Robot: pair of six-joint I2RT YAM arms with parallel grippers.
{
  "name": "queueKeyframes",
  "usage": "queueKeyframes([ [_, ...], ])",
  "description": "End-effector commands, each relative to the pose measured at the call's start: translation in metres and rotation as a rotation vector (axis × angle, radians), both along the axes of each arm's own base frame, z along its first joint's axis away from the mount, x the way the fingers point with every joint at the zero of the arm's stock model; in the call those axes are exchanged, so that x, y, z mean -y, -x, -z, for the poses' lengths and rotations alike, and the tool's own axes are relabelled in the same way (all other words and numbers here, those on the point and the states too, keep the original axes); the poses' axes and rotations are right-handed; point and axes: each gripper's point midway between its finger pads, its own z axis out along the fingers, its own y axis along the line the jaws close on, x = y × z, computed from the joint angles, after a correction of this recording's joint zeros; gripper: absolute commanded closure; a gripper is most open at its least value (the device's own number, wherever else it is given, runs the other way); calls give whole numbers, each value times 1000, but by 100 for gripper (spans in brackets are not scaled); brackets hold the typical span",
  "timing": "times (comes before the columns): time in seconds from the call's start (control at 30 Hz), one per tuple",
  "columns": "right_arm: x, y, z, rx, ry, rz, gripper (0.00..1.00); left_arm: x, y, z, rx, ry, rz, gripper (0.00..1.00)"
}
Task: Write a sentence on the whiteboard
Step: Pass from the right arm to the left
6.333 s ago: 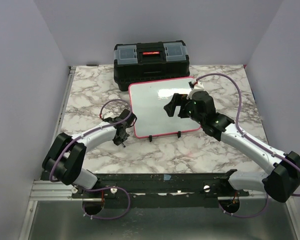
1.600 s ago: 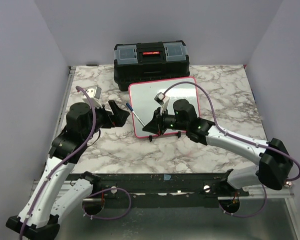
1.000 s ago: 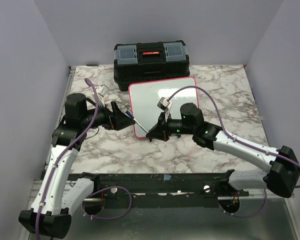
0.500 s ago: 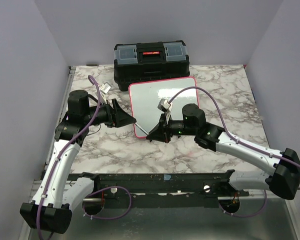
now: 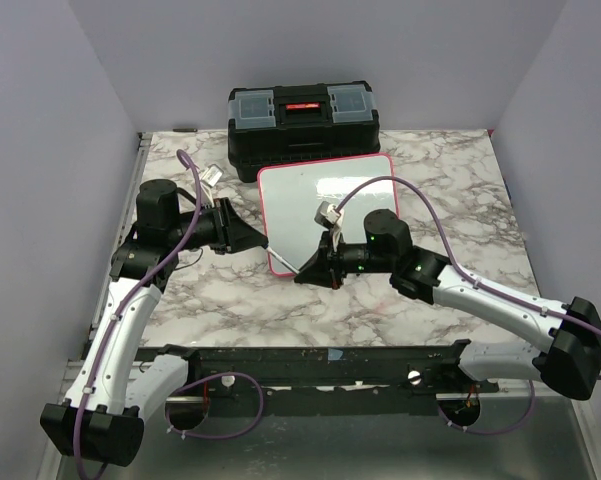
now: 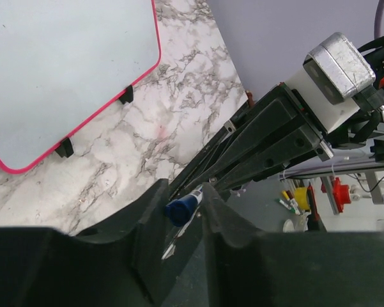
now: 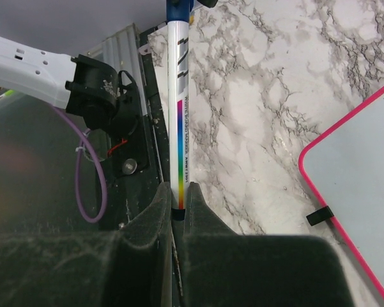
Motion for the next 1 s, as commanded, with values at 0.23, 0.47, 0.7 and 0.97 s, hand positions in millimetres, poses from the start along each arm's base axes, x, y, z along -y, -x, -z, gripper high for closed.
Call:
queueKeyframes([
  [0.23, 1, 5, 4, 7, 11, -11, 99, -1, 2, 1, 7, 2, 10, 100],
  [0.47, 0, -6, 2, -4, -1, 49, 44, -3, -1, 2, 30, 17, -30, 100],
  [0.7, 1, -35, -5, -38, -43, 247, 3, -1, -2, -11, 79, 61, -46, 100],
  [0.97, 20, -61, -23, -86, -182, 490, 0, 0, -2, -21, 129, 110, -54, 100],
])
